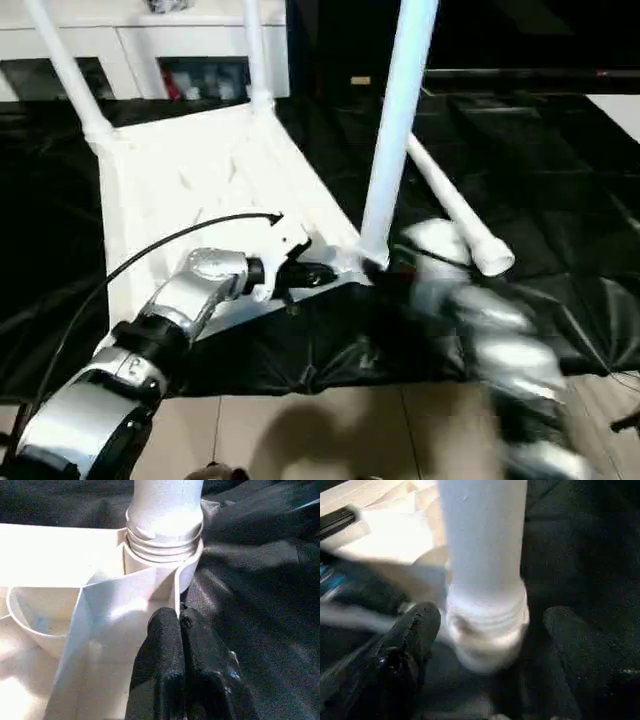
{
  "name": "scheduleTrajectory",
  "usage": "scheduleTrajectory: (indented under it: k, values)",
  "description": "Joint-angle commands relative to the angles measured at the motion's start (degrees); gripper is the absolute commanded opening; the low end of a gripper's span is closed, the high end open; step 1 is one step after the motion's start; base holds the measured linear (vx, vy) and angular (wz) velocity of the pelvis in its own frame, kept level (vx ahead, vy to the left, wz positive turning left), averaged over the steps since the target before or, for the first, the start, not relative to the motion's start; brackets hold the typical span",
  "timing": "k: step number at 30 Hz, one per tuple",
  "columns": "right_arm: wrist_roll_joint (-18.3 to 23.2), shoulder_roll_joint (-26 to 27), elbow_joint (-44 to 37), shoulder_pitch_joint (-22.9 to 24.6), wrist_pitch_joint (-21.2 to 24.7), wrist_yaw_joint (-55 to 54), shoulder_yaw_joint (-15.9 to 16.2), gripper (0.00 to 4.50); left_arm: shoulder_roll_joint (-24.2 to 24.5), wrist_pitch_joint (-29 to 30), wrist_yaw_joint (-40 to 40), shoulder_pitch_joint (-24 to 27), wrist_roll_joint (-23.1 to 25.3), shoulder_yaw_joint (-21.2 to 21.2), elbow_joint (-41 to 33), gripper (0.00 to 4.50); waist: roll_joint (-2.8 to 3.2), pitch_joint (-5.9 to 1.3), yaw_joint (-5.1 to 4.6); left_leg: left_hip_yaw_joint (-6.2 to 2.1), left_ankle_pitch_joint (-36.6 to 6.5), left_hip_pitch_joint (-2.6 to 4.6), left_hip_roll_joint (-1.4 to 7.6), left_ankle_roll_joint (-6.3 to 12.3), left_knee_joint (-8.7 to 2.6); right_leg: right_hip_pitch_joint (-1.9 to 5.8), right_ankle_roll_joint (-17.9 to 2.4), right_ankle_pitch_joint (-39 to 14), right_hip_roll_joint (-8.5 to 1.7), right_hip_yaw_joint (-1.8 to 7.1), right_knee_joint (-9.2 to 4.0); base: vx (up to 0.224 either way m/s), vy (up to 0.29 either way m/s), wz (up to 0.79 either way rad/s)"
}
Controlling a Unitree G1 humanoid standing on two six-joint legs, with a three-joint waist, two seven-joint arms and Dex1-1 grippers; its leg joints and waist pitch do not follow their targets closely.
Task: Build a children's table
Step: Rotate leg to tighten
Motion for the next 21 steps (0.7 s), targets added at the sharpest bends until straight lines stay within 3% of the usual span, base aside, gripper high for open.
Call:
scheduleTrajectory:
  k: [1, 3, 4, 10, 13, 14, 18, 19, 20, 21]
  values:
    - [1.96, -2.10, -3.57, 1.39, 2.55, 4.19, 0.31, 3.83, 0.15, -1.34, 1.04, -0.75, -0.61, 1.00, -0.21, 0.00, -1.31, -3.81, 0.43, -1.00, -10.92, 0.65, 2.22, 6.24, -3.09, 3.46, -11.36, -12.29, -3.73, 2.53, -3.91, 0.000, 0.000, 0.00]
    - [3.29, -3.63, -5.83, 2.58, 4.99, 5.65, 0.29, 3.83, -0.08, -1.94, 1.03, -0.85, -1.74, 1.82, -0.41, 0.00, -1.18, -3.70, 0.36, -1.02, -11.91, 0.72, 2.15, 5.68, -3.14, 3.30, -10.33, -16.34, -3.64, 2.42, -4.44, 0.000, 0.000, 0.00]
    - [3.91, -4.28, -7.31, 3.27, 6.66, 6.39, 0.80, 3.86, -0.17, -1.90, 0.53, -1.11, -3.05, 2.85, -1.05, 0.41, -1.25, -3.76, 0.24, -1.18, -11.64, 0.50, 2.10, 5.34, -3.21, 3.39, -9.68, -17.78, -3.62, 2.33, -4.45, 0.000, 0.000, 0.00]
    - [0.87, -1.50, -8.24, 3.09, 8.44, 2.24, 4.77, 3.86, 2.29, -0.88, 1.13, -2.70, -6.11, 6.60, -6.59, 0.91, -1.28, -3.98, 0.09, -1.33, -10.54, 0.68, 2.43, 4.61, -3.21, 2.85, -11.48, -14.48, -3.71, 2.37, -3.78, 0.000, 0.000, 0.00]
    - [-1.28, 2.50, -6.41, 1.24, 9.67, -1.19, 8.13, 3.86, 6.74, 2.96, 2.50, -3.21, -7.15, 9.57, -13.26, 0.91, -1.58, -4.18, -0.24, -1.35, -8.11, 0.47, 2.44, 4.29, -3.13, 2.88, -12.33, -11.47, -3.68, 2.40, -2.99, 0.000, 0.000, 0.00]
    - [-1.82, 3.53, -6.10, 0.77, 9.66, -1.88, 9.02, 3.86, 8.57, 4.53, 3.03, -3.09, -6.56, 10.11, -14.96, 0.91, -1.27, -4.10, -0.36, -1.26, -7.53, 0.59, 2.53, 4.45, -3.04, 2.68, -12.56, -10.44, -3.64, 2.51, -2.81, 0.000, 0.000, 0.00]
    - [-2.52, 5.02, -6.26, 0.02, 10.56, -2.99, 10.67, 3.86, 12.76, 7.38, 4.68, -2.48, -4.83, 10.98, -17.82, 0.91, -0.97, -4.04, -0.53, -1.15, -7.46, 0.74, 2.38, 3.97, -3.06, 2.60, -12.22, -9.64, -3.32, 2.60, -2.64, 0.000, 0.000, 0.00]
    - [-2.82, 6.15, -5.75, -0.77, 10.69, -3.60, 11.70, 3.86, 18.85, 9.00, 7.20, -0.60, 0.05, 10.81, -19.21, 0.91, -1.15, -4.03, -0.56, -1.24, -7.54, 0.79, 2.43, 3.69, -3.14, 2.62, -12.07, -9.60, -3.33, 2.64, -2.47, 0.000, 0.000, 0.00]
    - [-2.82, 6.15, -5.75, -0.77, 10.69, -3.60, 11.70, 3.86, 18.85, 9.00, 7.20, -0.60, 0.05, 10.81, -19.21, 0.76, -1.15, -4.03, -0.56, -1.24, -7.54, 0.79, 2.43, 3.69, -3.14, 2.62, -12.07, -9.60, -3.33, 2.64, -2.47, 0.000, 0.000, 0.00]
    - [-3.16, 6.69, -5.33, -1.14, 10.52, -3.93, 12.09, 3.86, 21.86, 10.06, 9.02, 0.62, 2.61, 10.49, -20.10, 0.76, -1.25, -3.87, -0.75, -1.22, -8.58, 0.87, 2.49, 2.88, -3.33, 2.47, -10.96, -10.93, -3.28, 2.70, -2.64, 0.000, 0.000, 0.00]
